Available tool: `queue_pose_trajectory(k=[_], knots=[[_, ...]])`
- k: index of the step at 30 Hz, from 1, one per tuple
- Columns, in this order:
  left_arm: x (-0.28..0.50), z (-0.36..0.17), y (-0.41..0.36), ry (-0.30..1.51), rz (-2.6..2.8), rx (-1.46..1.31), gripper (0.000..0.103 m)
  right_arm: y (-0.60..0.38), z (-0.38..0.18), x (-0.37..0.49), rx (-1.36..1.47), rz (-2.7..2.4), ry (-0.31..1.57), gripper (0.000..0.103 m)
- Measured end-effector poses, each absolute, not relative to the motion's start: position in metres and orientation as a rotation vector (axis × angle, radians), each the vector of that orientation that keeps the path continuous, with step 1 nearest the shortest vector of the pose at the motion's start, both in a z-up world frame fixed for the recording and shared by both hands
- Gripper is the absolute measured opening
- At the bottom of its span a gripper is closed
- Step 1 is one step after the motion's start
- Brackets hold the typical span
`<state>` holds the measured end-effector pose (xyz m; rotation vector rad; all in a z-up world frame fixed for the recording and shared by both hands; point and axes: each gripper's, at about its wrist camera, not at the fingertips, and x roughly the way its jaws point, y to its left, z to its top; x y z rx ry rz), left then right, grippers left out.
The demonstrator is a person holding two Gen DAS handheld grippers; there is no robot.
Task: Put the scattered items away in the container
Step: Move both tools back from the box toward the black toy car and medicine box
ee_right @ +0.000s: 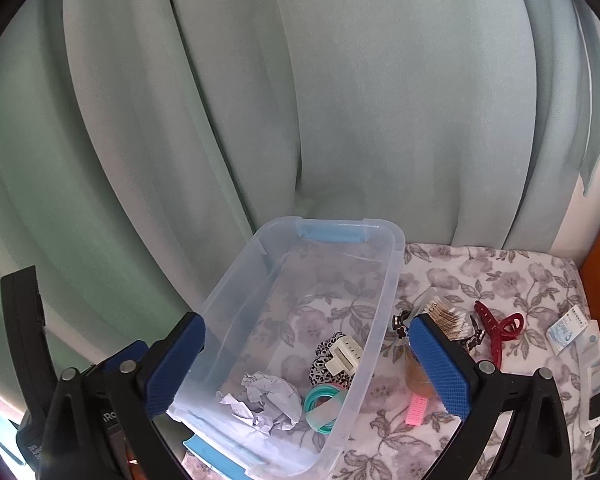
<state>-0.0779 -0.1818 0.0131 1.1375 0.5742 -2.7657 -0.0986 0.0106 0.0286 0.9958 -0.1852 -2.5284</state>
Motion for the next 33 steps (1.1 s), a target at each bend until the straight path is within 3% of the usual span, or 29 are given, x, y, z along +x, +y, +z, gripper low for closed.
queue_pose_trajectory(k=[33], knots=[[-0.019, 0.075, -0.089, 0.434, -2.962, 1.024, 0.103, 0.121, 0.066, -0.019, 0.814, -2.663, -0.367, 0.103]])
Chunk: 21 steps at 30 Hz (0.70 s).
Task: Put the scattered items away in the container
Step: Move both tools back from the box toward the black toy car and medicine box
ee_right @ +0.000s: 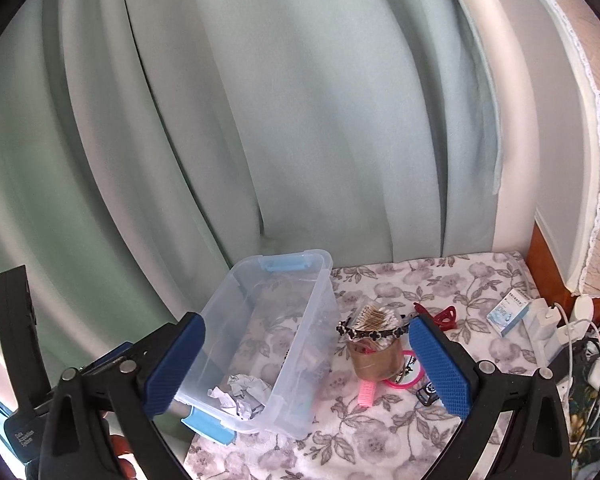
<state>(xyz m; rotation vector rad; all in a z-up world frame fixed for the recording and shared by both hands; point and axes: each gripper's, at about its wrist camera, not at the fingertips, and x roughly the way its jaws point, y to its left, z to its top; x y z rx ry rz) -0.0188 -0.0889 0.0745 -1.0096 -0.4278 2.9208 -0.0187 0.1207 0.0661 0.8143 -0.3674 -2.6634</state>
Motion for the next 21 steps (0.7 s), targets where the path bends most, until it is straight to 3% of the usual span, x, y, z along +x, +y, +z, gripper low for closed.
queue_pose_trajectory(k=[21], knots=[[-0.004, 0.068, 0.015, -0.322, 2.749, -0.929, 0.103, 0.228, 0.068, 0.018, 0.685, -2.913, -0.479, 0.103]])
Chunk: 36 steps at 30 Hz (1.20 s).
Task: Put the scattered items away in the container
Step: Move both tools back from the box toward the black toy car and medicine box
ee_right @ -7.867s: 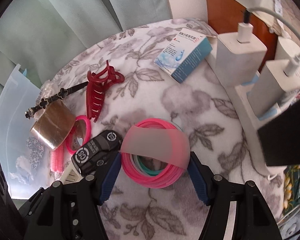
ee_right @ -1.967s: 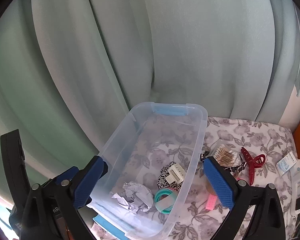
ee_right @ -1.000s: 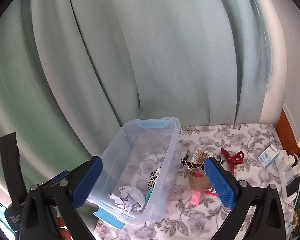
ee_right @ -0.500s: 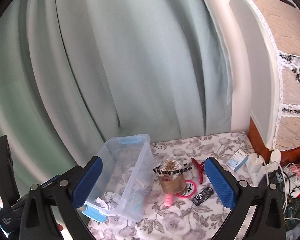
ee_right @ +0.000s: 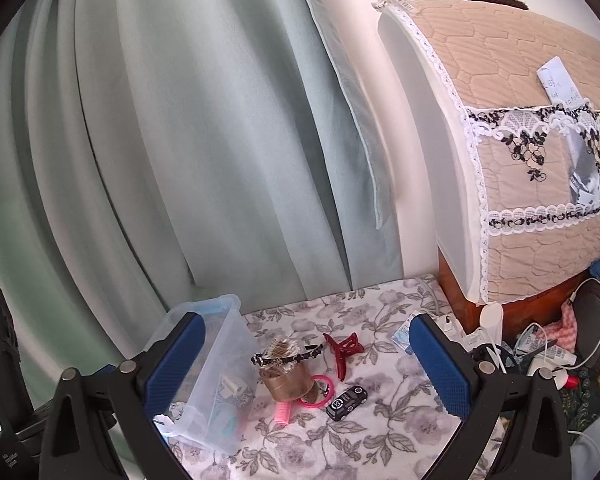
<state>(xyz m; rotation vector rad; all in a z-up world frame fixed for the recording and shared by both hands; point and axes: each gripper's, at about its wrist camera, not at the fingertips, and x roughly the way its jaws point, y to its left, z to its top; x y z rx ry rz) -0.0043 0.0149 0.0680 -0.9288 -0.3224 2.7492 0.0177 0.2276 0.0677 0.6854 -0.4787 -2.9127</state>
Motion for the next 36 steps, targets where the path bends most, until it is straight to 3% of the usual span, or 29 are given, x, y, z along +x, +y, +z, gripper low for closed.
queue_pose_trajectory(k=[20, 36], knots=[[-0.04, -0.013, 0.054, -0.346, 2.567, -1.164, 0.103, 0.262, -0.006, -0.013, 1.019, -2.81, -0.542, 0.103], [-0.081, -0.089, 0.076, -0.243, 2.466, -1.438, 0.103, 0.266, -0.067, -0.051, 1.282, -2.763, -0.552, 0.103]])
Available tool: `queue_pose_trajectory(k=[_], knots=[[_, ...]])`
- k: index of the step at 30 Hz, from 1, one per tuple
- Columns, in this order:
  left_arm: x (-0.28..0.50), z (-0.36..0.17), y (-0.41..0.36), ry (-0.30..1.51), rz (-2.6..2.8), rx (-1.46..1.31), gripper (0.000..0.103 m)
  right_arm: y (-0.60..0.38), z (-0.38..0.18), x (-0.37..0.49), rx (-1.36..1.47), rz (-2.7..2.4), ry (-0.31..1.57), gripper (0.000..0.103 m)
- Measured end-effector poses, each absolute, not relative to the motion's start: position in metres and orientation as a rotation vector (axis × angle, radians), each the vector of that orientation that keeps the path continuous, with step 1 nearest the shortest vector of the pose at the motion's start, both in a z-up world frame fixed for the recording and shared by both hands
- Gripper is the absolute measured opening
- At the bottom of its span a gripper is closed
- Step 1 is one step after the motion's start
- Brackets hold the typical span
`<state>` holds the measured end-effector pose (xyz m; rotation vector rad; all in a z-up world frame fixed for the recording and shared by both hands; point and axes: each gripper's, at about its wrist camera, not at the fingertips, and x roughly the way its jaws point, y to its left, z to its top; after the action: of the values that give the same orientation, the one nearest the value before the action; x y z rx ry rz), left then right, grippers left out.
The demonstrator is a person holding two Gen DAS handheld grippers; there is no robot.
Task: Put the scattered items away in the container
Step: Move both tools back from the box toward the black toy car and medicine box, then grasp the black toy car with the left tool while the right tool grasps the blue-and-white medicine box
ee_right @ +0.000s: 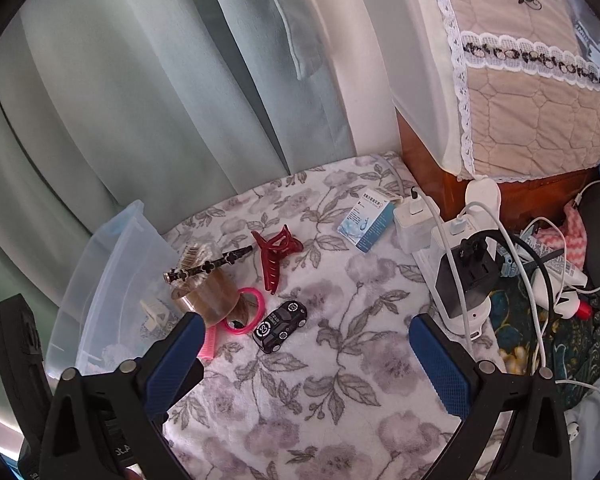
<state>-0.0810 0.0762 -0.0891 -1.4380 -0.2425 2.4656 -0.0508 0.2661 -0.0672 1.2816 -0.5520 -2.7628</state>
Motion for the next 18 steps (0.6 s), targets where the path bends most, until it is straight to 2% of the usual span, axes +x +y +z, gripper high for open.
queue_pose_trajectory(k=[8, 18], knots=[[-0.099, -0.119, 0.089, -0.189, 2.421, -1.481, 0.102, 0.265, -0.094, -0.073, 1.38, -2.722, -0.54, 0.103], [-0.128, -0.146, 0.115, -0.106, 2.357, -1.498, 0.087, 0.269, -0.112, -0.1, 1.443, -2.681, -0.564, 0.103]])
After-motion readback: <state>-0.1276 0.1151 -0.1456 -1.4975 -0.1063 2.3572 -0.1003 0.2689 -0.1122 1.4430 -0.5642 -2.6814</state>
